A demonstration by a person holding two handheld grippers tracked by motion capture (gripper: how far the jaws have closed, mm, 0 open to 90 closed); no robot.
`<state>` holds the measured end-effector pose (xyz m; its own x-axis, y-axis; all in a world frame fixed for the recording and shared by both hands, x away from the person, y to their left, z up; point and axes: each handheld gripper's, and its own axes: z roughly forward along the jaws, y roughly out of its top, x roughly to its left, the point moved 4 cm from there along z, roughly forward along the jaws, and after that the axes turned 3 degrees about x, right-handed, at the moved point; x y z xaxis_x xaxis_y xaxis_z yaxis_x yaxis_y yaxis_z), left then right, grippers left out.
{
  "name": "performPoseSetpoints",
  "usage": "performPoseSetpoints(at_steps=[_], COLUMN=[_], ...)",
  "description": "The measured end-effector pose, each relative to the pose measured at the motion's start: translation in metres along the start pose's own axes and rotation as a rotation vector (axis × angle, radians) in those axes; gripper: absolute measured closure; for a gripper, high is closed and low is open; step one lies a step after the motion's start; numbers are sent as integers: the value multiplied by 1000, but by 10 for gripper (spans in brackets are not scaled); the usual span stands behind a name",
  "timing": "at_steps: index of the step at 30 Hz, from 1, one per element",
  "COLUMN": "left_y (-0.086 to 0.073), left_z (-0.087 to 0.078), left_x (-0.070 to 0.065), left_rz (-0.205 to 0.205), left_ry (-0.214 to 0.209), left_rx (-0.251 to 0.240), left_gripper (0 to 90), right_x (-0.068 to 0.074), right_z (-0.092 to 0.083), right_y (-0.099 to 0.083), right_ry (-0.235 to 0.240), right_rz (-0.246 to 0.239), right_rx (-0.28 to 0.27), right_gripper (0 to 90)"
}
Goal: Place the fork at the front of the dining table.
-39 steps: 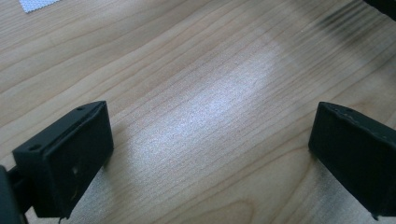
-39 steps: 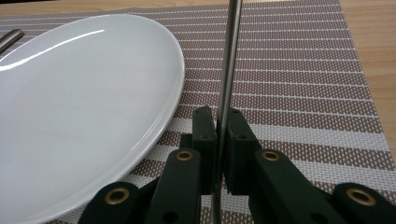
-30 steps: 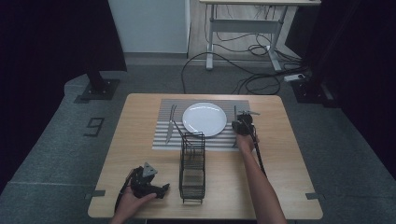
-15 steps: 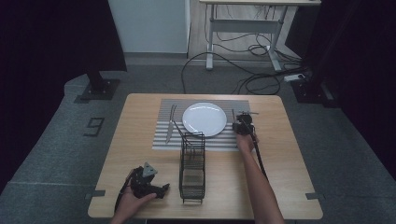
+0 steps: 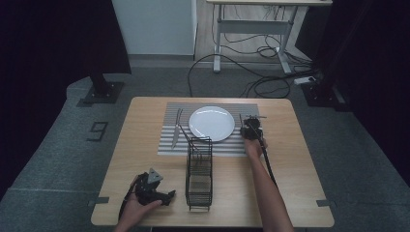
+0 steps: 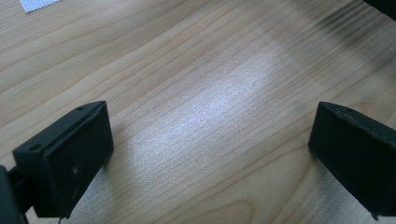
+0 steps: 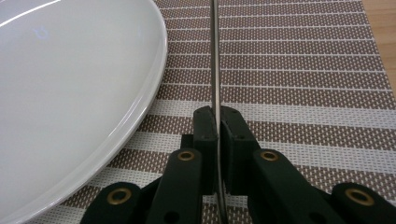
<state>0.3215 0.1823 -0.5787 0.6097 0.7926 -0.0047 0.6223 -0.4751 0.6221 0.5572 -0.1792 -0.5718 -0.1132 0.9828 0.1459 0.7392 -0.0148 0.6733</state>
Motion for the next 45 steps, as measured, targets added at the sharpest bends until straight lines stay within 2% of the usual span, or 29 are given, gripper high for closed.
performPoseSetpoints(at_steps=[14,19,21,26,27,28,29,31,34,35,37,40,45], left_y=[0,0,0,0,0,0,0,0,0,0,0,0,0], left_z=[0,0,0,0,0,0,0,0,0,0,0,0,0], left_x=[0,0,0,0,0,0,0,0,0,0,0,0,0], left_rz=[0,0,0,0,0,0,0,0,0,0,0,0,-1], left_ry=[0,0,0,0,0,0,0,0,0,0,0,0,1], left_rx=[0,0,0,0,0,0,0,0,0,0,0,0,0], left_gripper=[0,0,0,0,0,0,0,0,0,0,0,0,0], right_x=[0,-1,-3,-4,-4,-3,-3,-1,-1,-3,-4,-9,-9], right_z=[0,1,2,3,3,3,3,-6,-15,-26,-30,-44,-60], right_y=[0,2,3,4,4,4,4,7,10,11,11,3,-13], right_ry=[-3,-4,11,12,11,19,19,19,31,33,37,47,74], right_rz=[-6,-13,15,15,4,-17,-17,-44,-57,-84,-97,-131,-149], right_rx=[-5,-23,-31,-42,-42,-42,-42,-59,-80,-93,-100,-89,-86], right_gripper=[843,857,858,858,853,752,752,713,709,710,713,724,736])
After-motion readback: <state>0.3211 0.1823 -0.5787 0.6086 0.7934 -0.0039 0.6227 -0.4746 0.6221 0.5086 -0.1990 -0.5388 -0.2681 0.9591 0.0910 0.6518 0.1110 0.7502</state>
